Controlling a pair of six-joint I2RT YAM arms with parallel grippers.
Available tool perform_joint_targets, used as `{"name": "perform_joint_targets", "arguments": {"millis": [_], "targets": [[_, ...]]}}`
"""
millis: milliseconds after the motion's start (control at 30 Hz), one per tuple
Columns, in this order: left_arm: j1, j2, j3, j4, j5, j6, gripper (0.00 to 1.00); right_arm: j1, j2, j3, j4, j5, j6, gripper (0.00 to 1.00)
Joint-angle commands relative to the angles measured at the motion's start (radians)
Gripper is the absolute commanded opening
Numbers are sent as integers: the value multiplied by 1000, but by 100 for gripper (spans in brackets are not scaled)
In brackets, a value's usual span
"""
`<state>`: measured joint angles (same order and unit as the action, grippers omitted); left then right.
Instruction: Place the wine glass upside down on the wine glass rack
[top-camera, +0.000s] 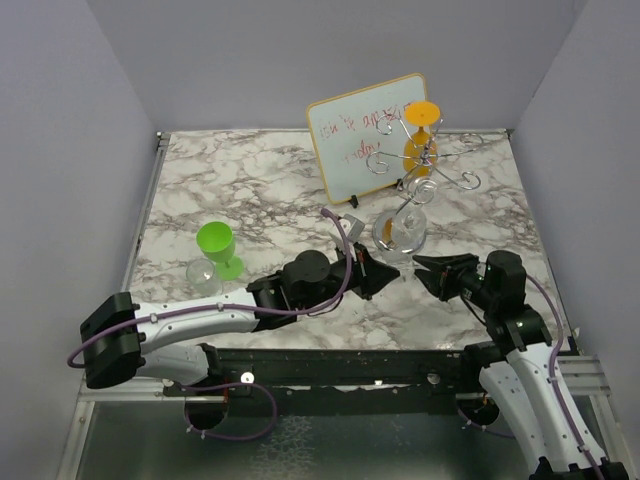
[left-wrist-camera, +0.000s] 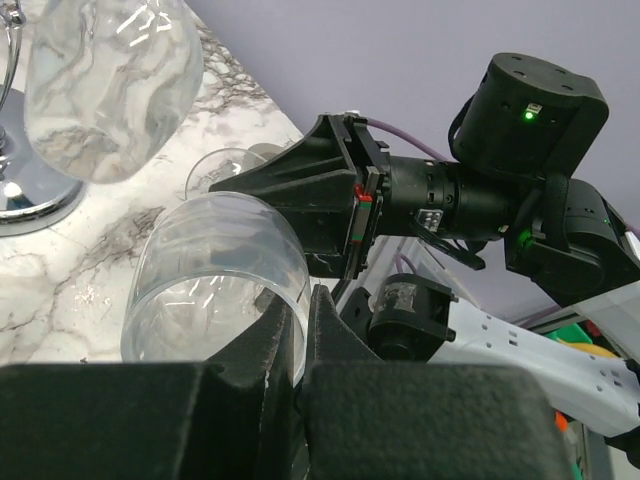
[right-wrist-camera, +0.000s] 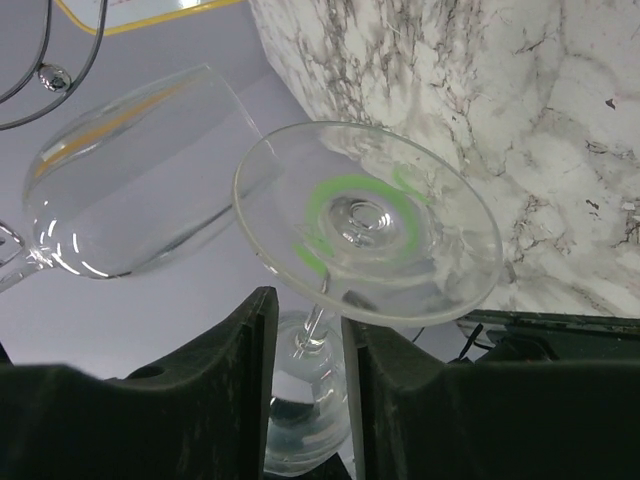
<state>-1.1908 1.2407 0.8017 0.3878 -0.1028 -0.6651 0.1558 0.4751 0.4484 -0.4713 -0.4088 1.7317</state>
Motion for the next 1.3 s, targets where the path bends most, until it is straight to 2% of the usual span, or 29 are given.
{"name": "perform_joint_targets", "arguments": {"millis": [0,167,367,733,800,867,900,933,1133,1267], "targets": [[-15,12,29,96,-27,32,0,-1,-17,-33,27,-20,21,34],[-23,39,41,103,-21,46,0,-1,-8,-33,34,-29,17,25],[-35,66,48,109,-31,70,0,-1,12,-22,52,-45,26,22],[-78,111,65,108,-82,149,0,-1,65,25,63,-66,12,29],[-79,114,64,107,-90,155,0,-1,71,27,74,-70,9,22],[-81,115,62,106,-100,158,0,-1,71,31,83,-68,3,10],[-82,113,61,105,-104,159,4,0,73,33,90,-63,-7,3],[-81,111,59,105,-108,158,9,-1,74,36,92,-54,-19,1],[-81,76,52,64,-120,106,54,-1,93,68,68,16,-199,1],[-81,15,19,33,-136,79,72,-1,66,77,34,101,-344,1]]}}
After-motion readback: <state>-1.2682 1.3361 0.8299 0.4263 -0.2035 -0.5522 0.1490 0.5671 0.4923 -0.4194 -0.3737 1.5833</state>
